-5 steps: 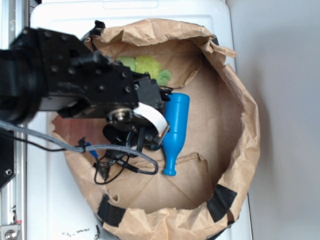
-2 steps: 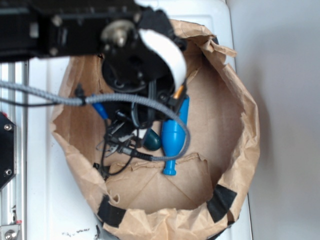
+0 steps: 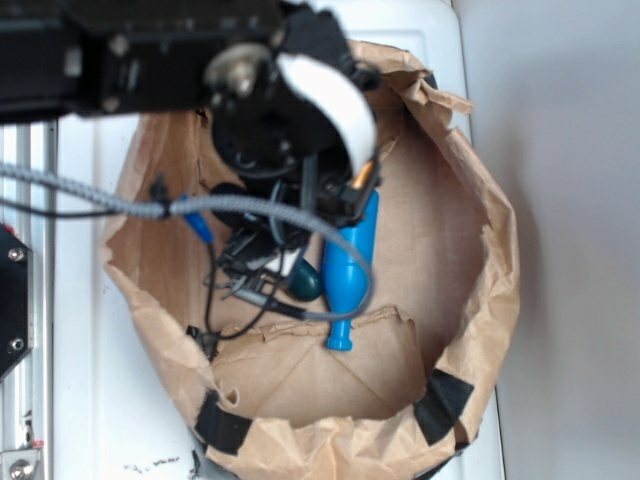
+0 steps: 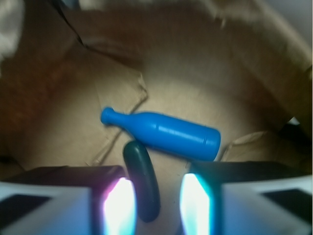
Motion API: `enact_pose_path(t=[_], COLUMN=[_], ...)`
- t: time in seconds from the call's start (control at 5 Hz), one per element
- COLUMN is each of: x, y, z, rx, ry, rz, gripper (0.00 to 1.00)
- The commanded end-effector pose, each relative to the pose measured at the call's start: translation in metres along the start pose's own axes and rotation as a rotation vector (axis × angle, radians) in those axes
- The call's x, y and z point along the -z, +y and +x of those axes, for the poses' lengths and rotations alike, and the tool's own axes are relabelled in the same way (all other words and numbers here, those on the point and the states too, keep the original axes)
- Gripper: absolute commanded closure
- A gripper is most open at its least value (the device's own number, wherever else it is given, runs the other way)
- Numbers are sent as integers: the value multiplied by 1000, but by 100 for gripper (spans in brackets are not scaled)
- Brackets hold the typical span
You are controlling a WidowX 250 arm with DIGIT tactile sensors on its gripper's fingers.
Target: Grab the plastic pickle.
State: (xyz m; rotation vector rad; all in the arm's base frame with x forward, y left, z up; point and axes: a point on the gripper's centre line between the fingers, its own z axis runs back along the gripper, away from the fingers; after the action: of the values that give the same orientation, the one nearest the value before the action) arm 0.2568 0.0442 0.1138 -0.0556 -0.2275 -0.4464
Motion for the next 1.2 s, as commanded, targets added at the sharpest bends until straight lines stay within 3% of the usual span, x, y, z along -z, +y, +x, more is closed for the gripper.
enact_pose_path(t=[0.0,0.2,0.4,0.6,0.8,1.0], x=[38,58,79,102,92,83], y=[-3,-15,-22,-33,-31,-30], z=[5,-1,-2,-1,4,0], rx=[42,59,34,14,-22,-12], ry=[27,39,89,120,96,58], rz=[44,63,17,31,23,36], gripper=[0,0,0,0,100,100])
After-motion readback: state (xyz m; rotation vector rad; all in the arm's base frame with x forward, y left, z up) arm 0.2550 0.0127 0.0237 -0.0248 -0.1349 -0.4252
